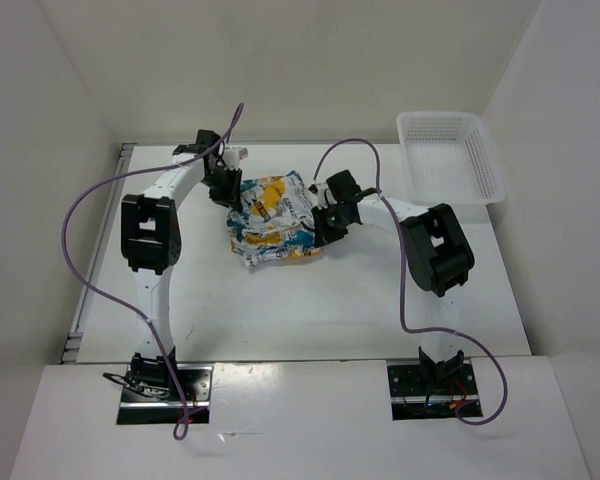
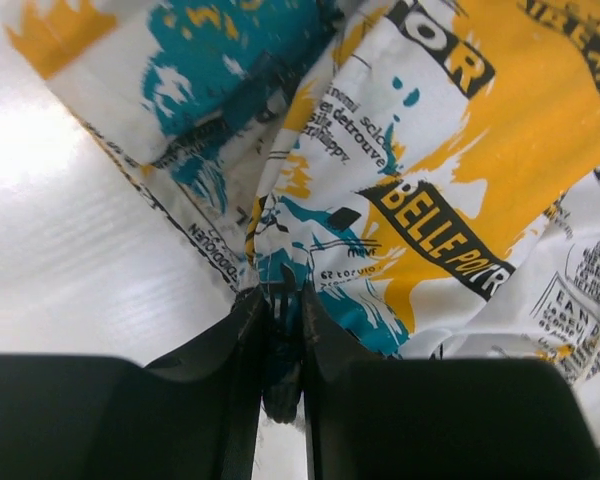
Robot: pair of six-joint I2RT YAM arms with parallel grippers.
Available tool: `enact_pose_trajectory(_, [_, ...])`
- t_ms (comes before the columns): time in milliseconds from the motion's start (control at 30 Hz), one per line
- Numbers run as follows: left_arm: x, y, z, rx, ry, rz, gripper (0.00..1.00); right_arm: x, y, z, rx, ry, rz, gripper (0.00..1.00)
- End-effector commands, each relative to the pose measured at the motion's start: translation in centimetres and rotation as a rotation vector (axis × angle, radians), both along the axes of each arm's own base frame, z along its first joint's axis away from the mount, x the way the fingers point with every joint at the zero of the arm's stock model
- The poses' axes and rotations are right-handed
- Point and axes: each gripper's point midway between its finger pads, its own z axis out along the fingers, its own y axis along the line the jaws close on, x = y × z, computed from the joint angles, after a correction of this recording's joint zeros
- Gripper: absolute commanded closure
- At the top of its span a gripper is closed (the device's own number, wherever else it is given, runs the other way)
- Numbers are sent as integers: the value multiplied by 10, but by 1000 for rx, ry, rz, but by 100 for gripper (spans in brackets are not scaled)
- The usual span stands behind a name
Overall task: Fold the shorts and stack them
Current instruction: Fold the shorts
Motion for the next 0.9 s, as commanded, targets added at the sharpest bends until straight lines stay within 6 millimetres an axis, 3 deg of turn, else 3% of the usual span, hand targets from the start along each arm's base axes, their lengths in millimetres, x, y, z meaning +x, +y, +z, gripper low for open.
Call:
enact_pose_trajectory(0, [29,4,13,17,-90,11,75,1,4,4,37,-8,-12,98])
enact_pose_trajectory(100, [40,4,12,26,-105,16,75,-12,0,8,44,1,-6,100])
enact_pose_trajectory(133, [44,4,17,24,-120,16,75,-25,-3,4,44,29,13,100])
enact_pose_trajectory(167, [42,2,15,14,-106,11,75,-28,-3,14,58,10,27,100])
enact_pose_trajectory(233, [37,-6,25,-32,-96,-10,75,-50,-11,10,57,43,49,100])
enact_pose_trajectory(300, [23,-23,29,-62,-82,-49,75,-67,-13,23,85,40,72,100])
enact_pose_trajectory(333, [17,-28,27,-69,-67,-62,75,-80,-18,19,81,57,97,96])
enact_pose_trajectory(367, [6,-32,15,-65,-27,-70,73,-81,-17,32,99,30,111,76])
enact_pose_trajectory(400, [1,-40,15,-54,-25,-86,72,-81,-15,38,112,15,128,38])
enact_pose_trajectory(500, [-3,-43,5,-34,-5,-93,71,-53,-19,66,133,-70,111,30])
enact_pose_trajectory(533, [-5,-47,5,-34,-5,-102,71,-33,-16,85,160,-119,104,30])
enact_pose_trajectory(600, [1,-47,6,-28,-20,-99,69,-5,-27,93,165,-145,54,29])
enact_pose_trajectory(633, [2,-45,1,-14,-13,-94,69,17,-27,110,173,-209,39,29])
enact_pose_trajectory(667, [5,-43,0,-2,-18,-89,68,31,-32,112,154,-237,13,29])
enact_pose_trajectory(867, [10,-43,-1,29,-33,-85,68,101,-11,105,186,-260,-76,33])
